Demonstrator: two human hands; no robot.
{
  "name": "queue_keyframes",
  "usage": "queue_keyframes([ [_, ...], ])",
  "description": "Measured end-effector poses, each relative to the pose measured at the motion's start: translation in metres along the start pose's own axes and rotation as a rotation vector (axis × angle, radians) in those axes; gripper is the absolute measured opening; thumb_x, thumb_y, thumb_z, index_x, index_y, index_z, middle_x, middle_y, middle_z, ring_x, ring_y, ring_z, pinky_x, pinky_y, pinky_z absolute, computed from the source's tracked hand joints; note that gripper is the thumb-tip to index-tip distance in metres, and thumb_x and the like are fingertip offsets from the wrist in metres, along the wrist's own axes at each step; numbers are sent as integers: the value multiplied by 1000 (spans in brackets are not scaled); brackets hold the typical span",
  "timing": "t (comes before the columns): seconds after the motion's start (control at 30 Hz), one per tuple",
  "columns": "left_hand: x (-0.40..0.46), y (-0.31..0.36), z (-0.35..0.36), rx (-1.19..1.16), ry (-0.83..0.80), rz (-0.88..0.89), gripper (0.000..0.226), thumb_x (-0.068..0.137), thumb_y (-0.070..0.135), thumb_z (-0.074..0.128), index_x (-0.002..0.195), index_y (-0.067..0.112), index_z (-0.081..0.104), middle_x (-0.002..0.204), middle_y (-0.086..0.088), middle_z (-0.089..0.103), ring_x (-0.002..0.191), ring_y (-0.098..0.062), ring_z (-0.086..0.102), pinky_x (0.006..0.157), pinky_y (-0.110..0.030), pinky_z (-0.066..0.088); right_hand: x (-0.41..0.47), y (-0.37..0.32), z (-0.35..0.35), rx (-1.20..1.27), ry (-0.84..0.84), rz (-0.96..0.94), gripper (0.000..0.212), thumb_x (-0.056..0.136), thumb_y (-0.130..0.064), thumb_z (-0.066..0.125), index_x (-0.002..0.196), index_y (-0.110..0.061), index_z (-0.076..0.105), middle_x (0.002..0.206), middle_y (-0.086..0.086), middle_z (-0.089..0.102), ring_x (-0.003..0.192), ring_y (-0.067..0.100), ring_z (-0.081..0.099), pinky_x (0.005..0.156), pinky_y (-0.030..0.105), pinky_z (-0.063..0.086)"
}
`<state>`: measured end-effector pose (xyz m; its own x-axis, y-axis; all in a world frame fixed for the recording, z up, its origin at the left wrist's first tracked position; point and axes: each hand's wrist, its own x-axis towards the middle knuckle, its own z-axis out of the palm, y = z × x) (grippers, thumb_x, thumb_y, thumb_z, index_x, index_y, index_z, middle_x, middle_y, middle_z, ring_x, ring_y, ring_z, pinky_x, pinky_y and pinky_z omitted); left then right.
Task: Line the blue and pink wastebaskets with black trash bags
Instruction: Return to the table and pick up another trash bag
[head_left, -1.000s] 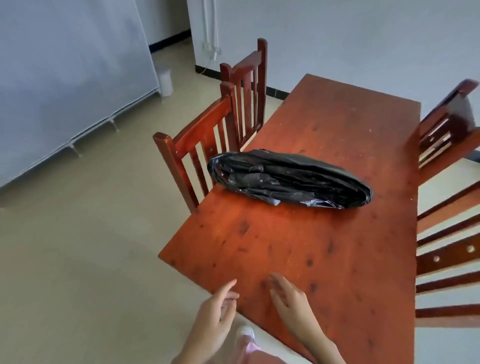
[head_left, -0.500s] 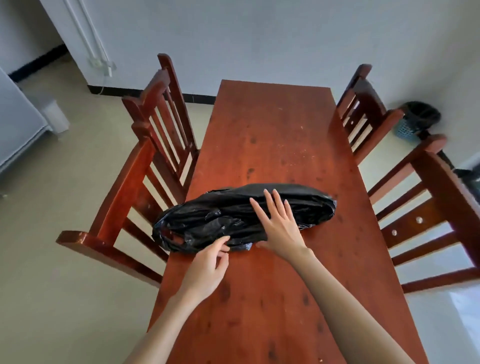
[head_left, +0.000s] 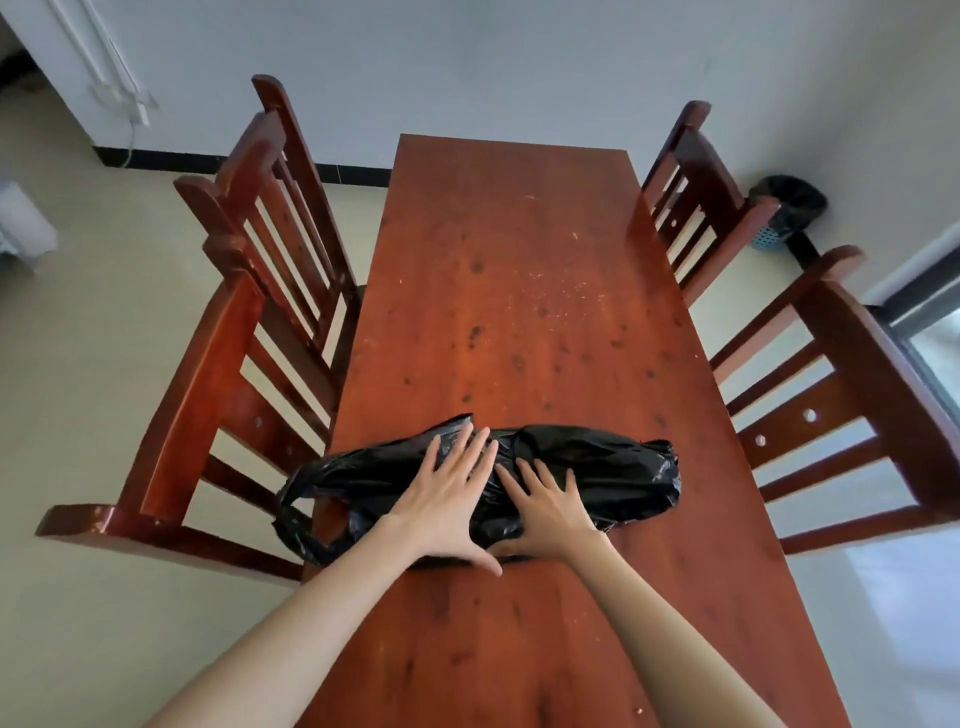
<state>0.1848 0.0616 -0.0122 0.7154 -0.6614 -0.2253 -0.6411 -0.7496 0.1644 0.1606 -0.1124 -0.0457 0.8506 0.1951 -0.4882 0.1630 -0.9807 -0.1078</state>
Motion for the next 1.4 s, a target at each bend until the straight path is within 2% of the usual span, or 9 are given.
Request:
queue_keyframes([
  [0.23, -11, 50, 56, 189, -184, 116, 136, 56, 72, 66, 141, 11, -20, 154, -14, -14, 140, -31, -19, 108, -65, -10, -94, -13, 70, -23, 152, 70, 96, 29, -60, 84, 115, -23, 64, 118, 5, 66, 107, 24, 63, 78, 53, 55],
  [0.4, -30, 59, 56, 149, -209, 90, 124, 67, 60, 66, 142, 10, -18, 156, -8, 4, 143, -24, 2, 110, -63, -9, -134, -13, 82, -53, 285, -12, 120, 30, -53, 85, 134, -10, 45, 142, 21, 42, 134, 37, 36, 102, 51, 40],
  [0.6, -56, 71, 64, 91, -116, 122, 111, 64, 52, 70, 146, 10, 8, 148, -6, 33, 137, -19, 29, 112, -61, 7, -114, -2, 53, -167, 98, 1, 135, 47, -62, 79, 148, -9, 6, 154, 18, 19, 143, 36, 13, 107, 68, 10],
  [0.7, -67, 61, 70, 176, 8, 68, 106, 43, 60, 77, 131, 9, 47, 116, -2, 63, 106, -16, 60, 95, -62, 39, -111, 6, 54, -165, 26, 42, 114, 42, -57, 84, 137, -10, 41, 117, 13, 60, 108, 30, 58, 94, 70, 34],
  [0.77, -72, 50, 68, 222, 56, 23, 88, 37, 52, 84, 111, 11, 62, 95, 0, 68, 89, -16, 65, 84, -53, 49, -112, 13, 62, -230, 127, 57, 67, 40, -35, 88, 100, -15, 66, 75, 1, 64, 69, 21, 63, 80, 55, 52],
  [0.9, -80, 26, 59, 269, 118, -70, 47, 35, 36, 90, 69, 17, 64, 65, 3, 61, 64, -19, 59, 61, -34, 45, -117, 22, 69, -264, 371, 35, 13, 60, -11, 61, 66, -19, 54, 60, -1, 54, 56, 22, 57, 56, 33, 48],
  [1.0, -81, 18, 52, 274, 127, -136, 48, 35, 44, 89, 66, 17, 65, 69, 1, 60, 69, -21, 59, 66, -40, 47, -116, 27, 73, -238, 411, 41, 19, 64, -9, 34, 63, -18, 52, 59, 0, 52, 55, 23, 55, 51, 33, 44],
  [1.2, -66, 71, 57, 251, 107, 55, 115, 41, 74, 69, 130, 6, 47, 125, -7, 59, 120, -21, 53, 91, -66, 40, -120, 16, 65, -157, 424, 89, 15, 63, -13, 43, 68, -16, 58, 74, 3, 61, 69, 25, 60, 57, 36, 50],
  [1.4, -66, 65, 58, 219, 118, 13, 53, 34, 18, 90, 79, 16, 63, 57, 8, 57, 54, -11, 58, 97, -50, 41, -141, 19, 60, -87, 470, 21, 42, 46, 2, 65, 71, -18, 38, 48, -6, 49, 47, 16, 54, 75, 38, 57],
])
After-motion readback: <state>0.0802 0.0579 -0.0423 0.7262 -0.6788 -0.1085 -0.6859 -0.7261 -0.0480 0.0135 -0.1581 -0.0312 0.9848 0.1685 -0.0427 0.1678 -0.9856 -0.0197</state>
